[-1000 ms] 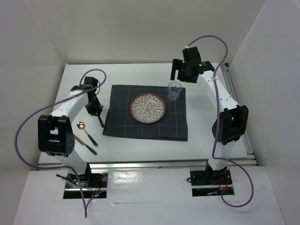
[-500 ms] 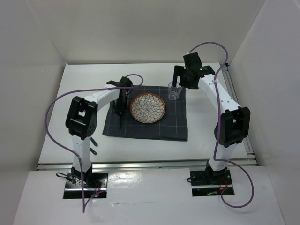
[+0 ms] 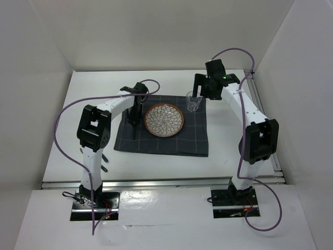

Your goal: Set the dinner table for one person

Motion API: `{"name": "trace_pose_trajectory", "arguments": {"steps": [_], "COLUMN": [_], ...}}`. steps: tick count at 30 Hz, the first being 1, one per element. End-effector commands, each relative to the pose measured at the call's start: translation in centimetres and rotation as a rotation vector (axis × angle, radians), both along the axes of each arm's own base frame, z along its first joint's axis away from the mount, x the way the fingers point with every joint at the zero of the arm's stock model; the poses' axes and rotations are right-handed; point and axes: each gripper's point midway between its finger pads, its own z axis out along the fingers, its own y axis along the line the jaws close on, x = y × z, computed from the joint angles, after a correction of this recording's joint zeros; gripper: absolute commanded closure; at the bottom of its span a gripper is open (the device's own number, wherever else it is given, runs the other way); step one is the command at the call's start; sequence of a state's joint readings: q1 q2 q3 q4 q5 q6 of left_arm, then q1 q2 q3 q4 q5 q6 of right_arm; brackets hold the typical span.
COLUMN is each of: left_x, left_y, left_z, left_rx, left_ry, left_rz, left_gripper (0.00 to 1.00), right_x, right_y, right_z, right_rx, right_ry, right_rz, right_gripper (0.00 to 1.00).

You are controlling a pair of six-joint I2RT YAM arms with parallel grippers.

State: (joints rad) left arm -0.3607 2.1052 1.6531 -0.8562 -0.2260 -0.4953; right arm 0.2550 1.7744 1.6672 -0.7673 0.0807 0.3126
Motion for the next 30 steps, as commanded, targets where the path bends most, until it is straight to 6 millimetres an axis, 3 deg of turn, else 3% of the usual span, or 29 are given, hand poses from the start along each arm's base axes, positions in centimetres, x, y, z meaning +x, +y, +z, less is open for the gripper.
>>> {"name": "trace_pose_trajectory", "arguments": {"steps": [1,4,5,7,8,10,13,14,17,18,21,22,23,25,26,27,29,30], "left_x": [0.8,0.9,1.0,1.3,1.4,1.8,1.8,2.0,0.2,-0.2,-4.1,-5.2,-7.5,-9.7,-10.0,-12.2,-13.5,-14.6], "left_y": [0.4,0.4,0.3,0.2,0.2,0.3,0.7,1.2,3.2,4.7,8.4,9.4,10.0,11.6,11.4,12.5,13.1,13.2], "left_z": [0.0,-0.5,-0.1,1.0,1.9,4.6,9.3,11.1,15.6,16.2,15.0,14.2,11.3,10.5,9.7,7.3,6.4,4.8], "left_rx": [0.030,0.037,0.031,0.023,0.019,0.020,0.011,0.025,0.037,0.034,0.005,0.005,-0.002,-0.058,-0.111,-0.113,-0.146,-0.154], "left_ry": [0.002,0.016,0.005,-0.017,-0.028,-0.075,-0.163,-0.207,-0.281,-0.297,-0.255,-0.244,-0.174,-0.180,-0.183,-0.125,-0.122,-0.078], "left_rz": [-0.013,-0.022,-0.013,-0.012,-0.012,0.003,0.011,0.033,0.093,0.156,0.309,0.355,0.394,0.521,0.552,0.630,0.692,0.711], "left_gripper": [0.94,0.75,0.60,0.54,0.47,0.44,0.22,0.20,0.17,0.20,0.30,0.32,0.34,0.34,0.34,0.32,0.29,0.29], "right_x": [0.0,-0.2,-0.5,-0.5,-1.0,-1.0,-1.6,-1.7,-3.3,-4.2,-6.3,-6.9,-7.3,-8.3,-8.3,-8.5,-8.5,-8.9], "right_y": [0.0,-0.1,-0.1,-0.1,0.2,0.4,2.5,3.4,7.9,10.9,15.9,16.8,17.5,19.0,19.0,19.4,19.2,18.8], "right_z": [3.0,2.8,3.2,3.2,3.5,4.5,5.7,6.3,6.3,6.3,5.5,5.1,4.4,3.5,3.0,2.6,2.3,1.8], "right_rx": [0.028,0.026,0.026,0.026,0.026,0.025,0.035,0.048,0.065,0.082,0.104,0.114,0.110,0.112,0.110,0.095,0.090,0.084], "right_ry": [-0.084,-0.076,-0.077,-0.077,-0.077,-0.102,-0.125,-0.137,-0.133,-0.141,-0.128,-0.113,-0.103,-0.083,-0.079,-0.076,-0.069,-0.059], "right_rz": [0.008,0.008,0.008,0.008,0.019,0.021,0.068,0.078,0.161,0.232,0.329,0.348,0.365,0.393,0.393,0.396,0.383,0.383], "right_gripper": [0.06,0.06,0.05,0.05,0.05,0.05,0.05,0.05,0.05,0.05,0.05,0.05,0.05,0.05,0.05,0.05,0.05,0.05]}}
